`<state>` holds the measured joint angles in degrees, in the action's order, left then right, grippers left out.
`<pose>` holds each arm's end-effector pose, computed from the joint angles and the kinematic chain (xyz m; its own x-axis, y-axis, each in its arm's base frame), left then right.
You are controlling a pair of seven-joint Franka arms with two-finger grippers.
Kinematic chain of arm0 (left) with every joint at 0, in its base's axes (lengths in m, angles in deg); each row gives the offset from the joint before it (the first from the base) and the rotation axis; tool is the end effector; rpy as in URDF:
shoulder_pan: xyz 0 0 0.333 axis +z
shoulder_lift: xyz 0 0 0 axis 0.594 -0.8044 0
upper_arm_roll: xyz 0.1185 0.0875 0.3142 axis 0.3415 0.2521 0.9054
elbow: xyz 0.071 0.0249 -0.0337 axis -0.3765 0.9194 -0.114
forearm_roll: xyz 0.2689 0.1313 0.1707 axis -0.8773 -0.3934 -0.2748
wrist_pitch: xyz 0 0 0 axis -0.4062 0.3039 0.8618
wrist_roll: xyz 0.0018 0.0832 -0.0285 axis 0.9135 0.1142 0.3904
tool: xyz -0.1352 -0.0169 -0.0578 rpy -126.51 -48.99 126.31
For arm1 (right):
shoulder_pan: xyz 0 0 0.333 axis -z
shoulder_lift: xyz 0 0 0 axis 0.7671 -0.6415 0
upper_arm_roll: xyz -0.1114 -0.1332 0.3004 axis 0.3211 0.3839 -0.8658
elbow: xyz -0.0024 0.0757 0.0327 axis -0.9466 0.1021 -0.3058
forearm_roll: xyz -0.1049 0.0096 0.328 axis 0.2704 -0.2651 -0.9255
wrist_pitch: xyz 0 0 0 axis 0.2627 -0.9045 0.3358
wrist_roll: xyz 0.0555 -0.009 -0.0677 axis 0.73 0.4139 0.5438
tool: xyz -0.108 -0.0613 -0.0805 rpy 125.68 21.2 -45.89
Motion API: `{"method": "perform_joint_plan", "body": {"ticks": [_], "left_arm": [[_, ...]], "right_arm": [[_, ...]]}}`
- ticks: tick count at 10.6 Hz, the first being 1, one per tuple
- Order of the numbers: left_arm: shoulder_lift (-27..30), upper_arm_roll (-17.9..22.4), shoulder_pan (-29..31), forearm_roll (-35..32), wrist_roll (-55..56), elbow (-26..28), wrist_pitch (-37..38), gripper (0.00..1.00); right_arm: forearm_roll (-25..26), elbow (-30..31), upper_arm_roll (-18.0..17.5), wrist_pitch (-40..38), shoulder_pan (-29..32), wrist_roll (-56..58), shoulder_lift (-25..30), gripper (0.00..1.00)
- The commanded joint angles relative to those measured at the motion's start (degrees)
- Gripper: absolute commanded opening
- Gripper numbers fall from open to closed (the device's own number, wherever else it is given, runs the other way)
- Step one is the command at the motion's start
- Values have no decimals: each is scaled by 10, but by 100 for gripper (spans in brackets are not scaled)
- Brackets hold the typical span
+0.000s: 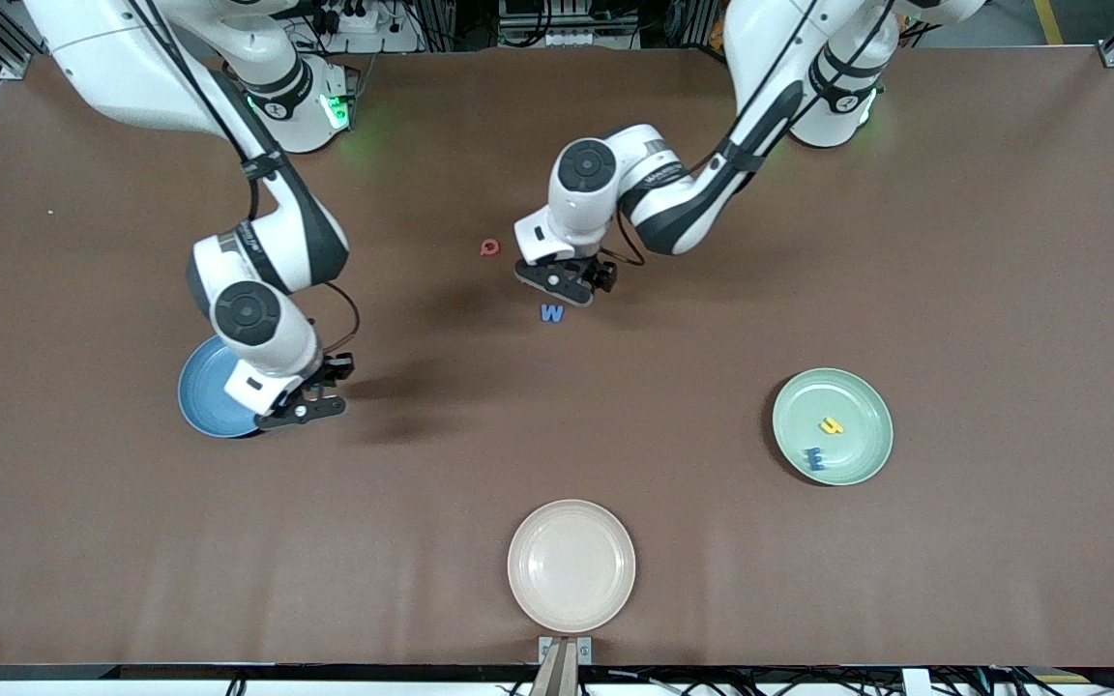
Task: Sort uppercase to blue plate, lowercase to green plate
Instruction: 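Move B to blue plate with the right gripper while the left gripper grasps 6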
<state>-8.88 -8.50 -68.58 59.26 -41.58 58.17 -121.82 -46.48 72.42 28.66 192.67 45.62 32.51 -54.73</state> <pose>0.3651 -0.5020 0.2383 0.8905 -0.4534 -0.0375 -0.4484 -0.8887 0.0961 0.5719 0.1125 0.2789 0.9577 0.2618 -0.1196 0.2792 -0.9459 0.1652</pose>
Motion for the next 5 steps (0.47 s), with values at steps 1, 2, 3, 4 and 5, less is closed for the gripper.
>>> {"method": "perform_joint_plan", "body": {"ticks": [1,2,3,4,5], "left_arm": [[-27,6,-12,-21,6,-19,0,100],[-28,8,-10,-38,4,-17,2,100],[-29,11,-9,-38,2,-16,3,100],[-30,12,-8,-38,1,-16,4,100],[-27,13,-6,-38,1,-16,5,100]], "right_arm": [[-26,17,41,-4,13,108,15,32],[-48,25,68,-11,14,160,17,32],[-63,26,89,-28,19,206,17,32],[-68,28,105,-37,25,245,14,32],[-69,32,119,-45,32,282,12,32]]}}
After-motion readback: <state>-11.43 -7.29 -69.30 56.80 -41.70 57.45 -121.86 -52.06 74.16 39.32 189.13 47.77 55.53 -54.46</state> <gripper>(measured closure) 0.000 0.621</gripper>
